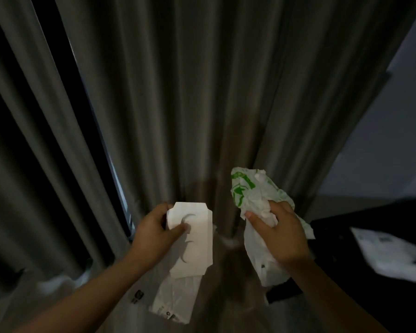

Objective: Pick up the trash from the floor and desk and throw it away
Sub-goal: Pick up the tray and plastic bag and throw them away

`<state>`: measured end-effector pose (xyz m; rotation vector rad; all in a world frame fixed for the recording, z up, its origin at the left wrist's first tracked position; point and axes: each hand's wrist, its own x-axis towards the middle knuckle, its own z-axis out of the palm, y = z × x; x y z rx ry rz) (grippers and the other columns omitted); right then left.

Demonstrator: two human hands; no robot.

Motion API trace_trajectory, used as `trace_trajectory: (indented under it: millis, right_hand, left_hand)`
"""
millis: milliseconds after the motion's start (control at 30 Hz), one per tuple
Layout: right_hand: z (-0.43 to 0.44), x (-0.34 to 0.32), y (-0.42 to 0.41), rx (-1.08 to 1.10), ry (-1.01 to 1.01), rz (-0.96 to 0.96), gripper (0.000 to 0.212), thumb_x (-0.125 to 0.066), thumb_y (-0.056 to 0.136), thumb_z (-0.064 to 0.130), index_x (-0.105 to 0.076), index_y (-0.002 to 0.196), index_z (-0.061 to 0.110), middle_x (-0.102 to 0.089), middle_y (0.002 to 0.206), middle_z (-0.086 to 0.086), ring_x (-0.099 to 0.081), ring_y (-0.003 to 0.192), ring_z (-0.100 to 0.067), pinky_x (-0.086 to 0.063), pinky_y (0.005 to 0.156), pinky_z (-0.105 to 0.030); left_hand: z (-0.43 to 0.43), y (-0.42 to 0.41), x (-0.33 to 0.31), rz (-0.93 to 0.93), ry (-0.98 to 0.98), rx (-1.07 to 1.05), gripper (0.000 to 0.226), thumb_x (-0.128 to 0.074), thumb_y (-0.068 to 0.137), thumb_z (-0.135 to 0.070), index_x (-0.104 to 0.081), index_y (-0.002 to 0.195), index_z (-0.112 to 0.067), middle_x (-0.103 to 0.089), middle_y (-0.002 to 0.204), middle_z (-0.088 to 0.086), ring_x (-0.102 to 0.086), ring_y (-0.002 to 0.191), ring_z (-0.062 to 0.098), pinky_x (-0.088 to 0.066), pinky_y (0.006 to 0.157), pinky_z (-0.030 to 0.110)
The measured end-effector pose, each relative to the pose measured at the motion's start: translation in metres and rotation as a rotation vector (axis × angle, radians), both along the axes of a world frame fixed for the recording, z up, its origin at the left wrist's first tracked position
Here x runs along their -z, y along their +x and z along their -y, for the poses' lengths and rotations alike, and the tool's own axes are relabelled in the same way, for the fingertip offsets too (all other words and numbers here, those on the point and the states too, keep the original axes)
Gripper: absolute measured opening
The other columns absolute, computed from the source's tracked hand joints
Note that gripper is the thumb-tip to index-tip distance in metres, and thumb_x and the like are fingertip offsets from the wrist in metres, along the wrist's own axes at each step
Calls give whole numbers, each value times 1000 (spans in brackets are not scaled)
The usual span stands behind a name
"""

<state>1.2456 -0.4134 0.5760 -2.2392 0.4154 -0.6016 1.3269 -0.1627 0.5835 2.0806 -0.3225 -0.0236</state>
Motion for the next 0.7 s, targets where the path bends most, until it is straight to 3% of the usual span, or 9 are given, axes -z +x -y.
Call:
trace_trajectory:
  millis: [67,200,300,433,533,700]
  right_hand:
    - [10,-67,-8,-29,9,76,50,-52,72,72,-61,100,32,-61,107,7,-59,102,-10,-48,95,-37]
    - [31,-182,-29,-31,-27,199,49,-53,75,69,-64,103,30,-62,108,5,-59,100,-10,-50,93,-40]
    - [44,-254,-50,-39,-59,275,41,-59,79,61,-67,105,30,-63,109,5,-60,101,-9,-50,93,-40]
    - [52,-323,-81,-16,-147,405,28,-63,78,61,-65,98,42,-62,104,17,-59,94,2,-52,81,-29]
    - [54,-365,-97,-5,-177,489,28,-61,73,67,-64,94,49,-61,103,22,-58,94,6,-47,76,-19]
    - [68,-409,-125,70,-241,551,30,-63,76,63,-64,97,43,-59,105,18,-58,95,1,-51,79,-27]
  left_hand:
    - [10,-6,-68,70,-13,28,26,-75,78,-30,-56,96,-30,-60,82,-21,-59,72,-2,-41,49,6]
    - [32,-22,-179,167,-102,106,26,-78,74,-32,-59,92,-32,-68,82,-16,-63,75,-8,-45,53,5]
    - [44,-38,-241,238,-137,145,27,-77,74,-35,-59,94,-33,-67,86,-17,-64,78,-5,-50,54,10]
    - [56,-54,-299,314,-218,154,25,-76,76,-34,-59,94,-30,-67,90,-11,-66,79,9,-59,63,27]
    - [66,-63,-339,384,-286,187,23,-75,76,-35,-59,93,-32,-66,88,-13,-66,78,9,-56,56,20]
    - [88,-82,-380,474,-394,230,22,-75,77,-31,-60,93,-32,-68,88,-11,-66,78,9,-51,56,18]
